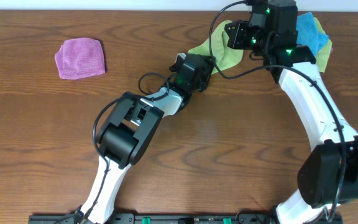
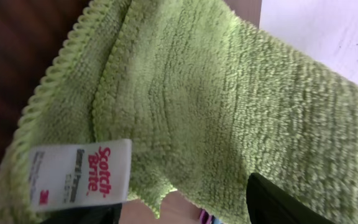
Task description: Fold the cloth
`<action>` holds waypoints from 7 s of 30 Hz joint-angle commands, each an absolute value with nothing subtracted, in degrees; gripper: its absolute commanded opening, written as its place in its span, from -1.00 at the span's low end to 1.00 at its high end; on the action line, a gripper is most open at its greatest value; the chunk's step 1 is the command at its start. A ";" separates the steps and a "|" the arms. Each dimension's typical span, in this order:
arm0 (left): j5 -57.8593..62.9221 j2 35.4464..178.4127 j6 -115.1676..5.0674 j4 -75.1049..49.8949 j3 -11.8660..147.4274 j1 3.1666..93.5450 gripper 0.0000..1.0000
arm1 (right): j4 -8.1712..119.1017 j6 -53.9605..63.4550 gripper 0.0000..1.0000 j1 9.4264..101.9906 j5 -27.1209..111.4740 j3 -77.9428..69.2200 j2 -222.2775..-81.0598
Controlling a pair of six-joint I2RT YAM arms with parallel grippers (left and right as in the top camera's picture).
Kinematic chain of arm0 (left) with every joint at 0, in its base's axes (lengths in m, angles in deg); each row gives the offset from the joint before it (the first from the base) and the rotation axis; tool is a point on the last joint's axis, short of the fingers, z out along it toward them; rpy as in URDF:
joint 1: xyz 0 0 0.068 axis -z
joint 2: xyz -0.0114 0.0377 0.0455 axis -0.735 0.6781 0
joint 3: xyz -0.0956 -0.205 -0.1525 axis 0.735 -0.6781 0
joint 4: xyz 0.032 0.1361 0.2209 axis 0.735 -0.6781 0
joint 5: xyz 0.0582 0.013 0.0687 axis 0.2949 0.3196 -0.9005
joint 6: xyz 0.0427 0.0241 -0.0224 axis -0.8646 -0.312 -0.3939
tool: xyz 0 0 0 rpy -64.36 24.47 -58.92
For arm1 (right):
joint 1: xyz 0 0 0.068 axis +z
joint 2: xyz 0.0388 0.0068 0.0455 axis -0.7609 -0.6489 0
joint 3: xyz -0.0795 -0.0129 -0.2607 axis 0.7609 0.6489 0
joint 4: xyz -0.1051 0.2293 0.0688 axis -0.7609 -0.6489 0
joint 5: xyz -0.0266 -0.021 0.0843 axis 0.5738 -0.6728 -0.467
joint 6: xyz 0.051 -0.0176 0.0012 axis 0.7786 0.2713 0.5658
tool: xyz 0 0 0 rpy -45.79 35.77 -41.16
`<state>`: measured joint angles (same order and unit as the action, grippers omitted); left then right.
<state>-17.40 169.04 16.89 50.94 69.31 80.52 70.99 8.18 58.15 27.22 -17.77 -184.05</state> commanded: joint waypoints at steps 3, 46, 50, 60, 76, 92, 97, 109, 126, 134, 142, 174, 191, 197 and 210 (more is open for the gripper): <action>-16.46 172.34 16.87 51.49 73.09 80.76 0.15 | 70.43 7.70 -0.97 58.63 25.97 -18.71 -184.40; -11.65 172.80 10.93 50.11 73.90 78.09 0.01 | 67.56 6.89 -0.97 58.63 22.36 -18.71 -183.74; -13.53 172.80 10.90 50.11 73.90 78.16 -0.10 | 67.19 6.89 -0.97 58.69 21.03 -18.71 -183.74; -14.01 173.19 6.60 50.14 73.90 78.14 -0.42 | 65.88 6.43 -0.97 61.03 21.07 -18.71 -183.66; -12.86 174.70 4.56 51.93 73.90 77.26 -0.88 | 61.57 4.46 -0.97 61.62 21.05 -18.71 -183.04; 16.17 168.69 -4.44 54.27 73.92 65.72 -0.88 | 57.53 2.82 -0.98 61.62 23.89 -18.71 -179.11; 17.70 161.82 -11.28 42.20 73.92 62.14 -0.88 | 56.61 3.00 -0.98 61.66 25.36 -18.71 -179.04; 17.55 156.86 -14.10 34.66 78.32 56.10 -0.88 | 68.52 3.02 -0.97 62.28 33.40 -18.71 -179.63; 13.59 156.86 -21.84 26.53 86.29 53.18 -0.88 | 81.60 4.94 -0.98 62.17 36.92 -19.08 -187.00; 21.28 156.86 -22.10 26.40 86.53 52.15 -0.88 | 74.78 4.88 -0.97 62.28 36.24 -23.28 -186.89; 29.59 156.84 -21.97 25.98 88.89 52.02 -0.88 | 68.11 2.74 -0.97 62.80 36.70 -24.26 -183.59; 18.77 146.74 -65.36 -45.23 88.89 53.83 -0.88 | 33.95 -1.59 -0.97 66.41 38.47 -23.43 -178.61; 18.22 146.11 -71.41 -48.42 77.35 53.87 -0.88 | 36.99 -0.32 -0.97 66.52 39.24 -4.53 -165.86; 19.80 142.79 -69.86 -42.43 68.35 54.16 -0.88 | 41.03 0.53 -0.97 66.52 39.24 4.63 -160.18; 19.89 138.72 -68.79 -33.97 50.43 54.60 -0.88 | 47.52 6.10 -0.97 68.79 39.32 17.55 -160.16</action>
